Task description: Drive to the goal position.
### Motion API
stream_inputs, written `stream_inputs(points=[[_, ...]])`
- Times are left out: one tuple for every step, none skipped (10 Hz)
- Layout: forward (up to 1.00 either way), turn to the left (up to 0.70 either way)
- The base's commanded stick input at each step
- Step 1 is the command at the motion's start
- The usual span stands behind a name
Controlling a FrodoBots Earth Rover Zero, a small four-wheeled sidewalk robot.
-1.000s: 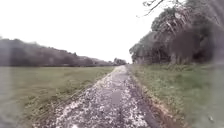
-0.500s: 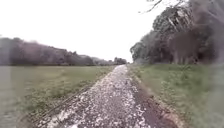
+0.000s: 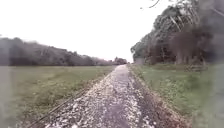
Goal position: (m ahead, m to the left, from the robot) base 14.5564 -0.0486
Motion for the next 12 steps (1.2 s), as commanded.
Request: stream_inputs(points=[[0.70,0.00],[0.70,0.00],[0.70,0.00],[0.70,0.00],[0.70,0.00],[0.70,0.00],[0.70,0.00],[0.70,0.00],[0.70,0.00],[0.70,0.00],[0.70,0.00],[0.70,0.00]])
